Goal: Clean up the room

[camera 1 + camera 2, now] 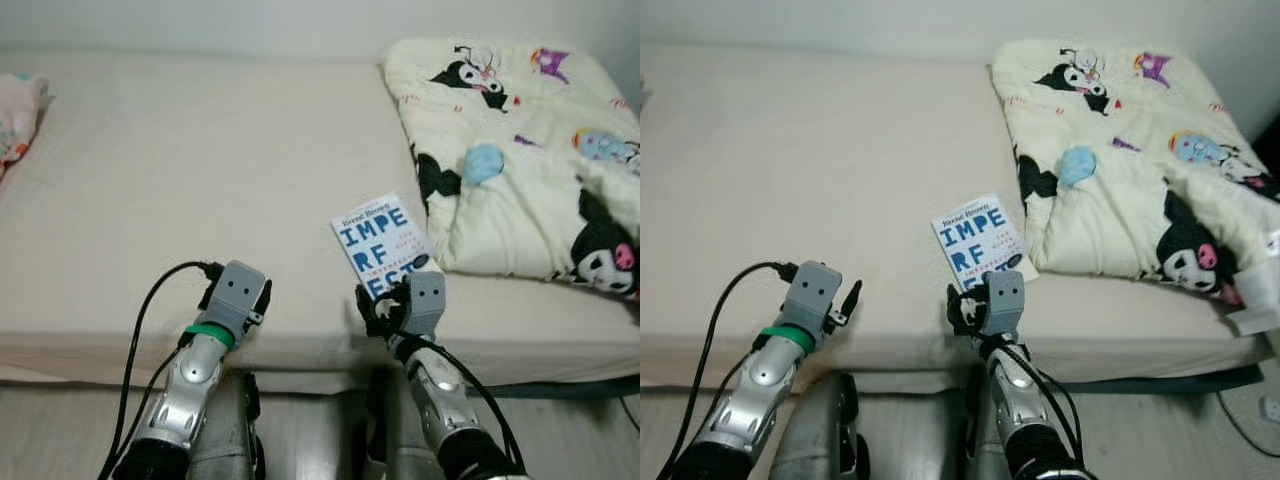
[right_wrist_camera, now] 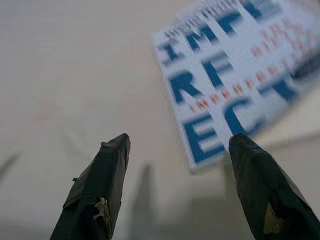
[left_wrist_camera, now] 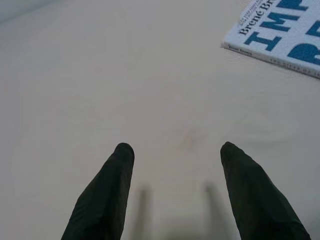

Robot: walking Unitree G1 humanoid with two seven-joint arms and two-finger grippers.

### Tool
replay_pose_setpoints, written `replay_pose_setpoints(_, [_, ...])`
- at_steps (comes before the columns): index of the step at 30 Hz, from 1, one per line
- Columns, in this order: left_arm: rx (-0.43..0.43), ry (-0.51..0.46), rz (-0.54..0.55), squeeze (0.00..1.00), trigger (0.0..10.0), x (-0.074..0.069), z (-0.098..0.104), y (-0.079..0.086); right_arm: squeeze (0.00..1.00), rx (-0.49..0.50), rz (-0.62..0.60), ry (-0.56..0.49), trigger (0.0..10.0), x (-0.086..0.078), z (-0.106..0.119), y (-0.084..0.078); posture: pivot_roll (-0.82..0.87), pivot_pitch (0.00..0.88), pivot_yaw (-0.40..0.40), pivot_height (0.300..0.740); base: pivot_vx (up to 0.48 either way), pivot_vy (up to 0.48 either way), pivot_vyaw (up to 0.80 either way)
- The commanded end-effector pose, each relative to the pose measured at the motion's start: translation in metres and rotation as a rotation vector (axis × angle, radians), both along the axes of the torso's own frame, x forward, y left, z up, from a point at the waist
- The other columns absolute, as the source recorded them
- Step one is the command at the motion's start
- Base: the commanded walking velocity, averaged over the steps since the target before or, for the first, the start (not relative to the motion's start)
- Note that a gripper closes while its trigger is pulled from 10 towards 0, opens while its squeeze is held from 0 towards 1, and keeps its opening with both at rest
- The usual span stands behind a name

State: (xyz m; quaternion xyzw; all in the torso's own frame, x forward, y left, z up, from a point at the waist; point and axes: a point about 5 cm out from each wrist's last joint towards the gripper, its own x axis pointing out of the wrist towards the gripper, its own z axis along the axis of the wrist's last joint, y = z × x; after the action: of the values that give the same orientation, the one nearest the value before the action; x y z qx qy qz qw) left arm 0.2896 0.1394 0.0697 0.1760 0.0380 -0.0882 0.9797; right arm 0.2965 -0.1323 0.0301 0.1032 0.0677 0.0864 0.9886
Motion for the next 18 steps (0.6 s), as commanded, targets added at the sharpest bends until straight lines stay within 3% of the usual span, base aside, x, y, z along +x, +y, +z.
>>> replay_pose_setpoints(1, [0.014, 0.011, -0.014, 0.0, 10.0, -0.002, -0.001, -0.002, 0.0, 0.076, -0.046, 0.017, 10.0, 0.003, 0.001, -0.003, 0.1, 0.118, 0.037, 0.57, 0.0, 0.0, 0.0])
replay_pose_setpoints(6, [0.018, 0.011, -0.023, 0.0, 10.0, -0.003, 0.0, -0.003, 0.0, 0.186, -0.14, 0.034, 10.0, 0.009, 0.004, -0.014, 0.1, 0.13, 0.045, 0.57, 0.0, 0.0, 0.0])
replay_pose_setpoints(9, [0.024, 0.014, -0.037, 0.0, 10.0, -0.003, 0.0, -0.006, 0.0, 0.36, -0.293, 0.048, 10.0, 0.015, 0.007, -0.027, 0.1, 0.133, 0.047, 0.57, 0.0, 0.0, 0.0])
replay_pose_setpoints(11, [0.025, 0.014, -0.039, 0.0, 10.0, -0.002, 0.0, -0.007, 0.0, 0.397, -0.32, 0.051, 10.0, 0.015, 0.006, -0.029, 0.1, 0.133, 0.047, 0.57, 0.0, 0.0, 0.0])
replay_pose_setpoints(12, [0.026, 0.014, -0.04, 0.0, 10.0, -0.002, 0.001, -0.008, 0.25, 0.439, -0.347, 0.062, 10.0, 0.014, 0.004, -0.031, 0.1, 0.137, 0.05, 0.57, 0.0, 0.0, 0.0])
replay_pose_setpoints(13, [0.025, 0.012, -0.042, 0.0, 10.0, -0.001, 0.002, -0.009, 1.0, 0.485, -0.355, 0.081, 10.0, 0.013, 0.001, -0.032, 0.1, 0.142, 0.055, 0.57, 0.0, 0.0, 0.0])
replay_pose_setpoints(15, [0.024, 0.008, -0.046, 0.0, 10.0, 0.001, 0.005, -0.011, 1.0, 0.573, -0.33, 0.127, 10.0, 0.011, -0.005, -0.03, 0.11, 0.148, 0.062, 0.57, 0.0, 0.0, 0.0])
replay_pose_setpoints(18, [0.024, 0.007, -0.049, 0.0, 10.0, 0.001, 0.006, -0.011, 1.0, 0.614, -0.303, 0.155, 10.0, 0.011, -0.008, -0.028, 0.11, 0.151, 0.064, 0.57, 0.0, 0.0, 0.0])
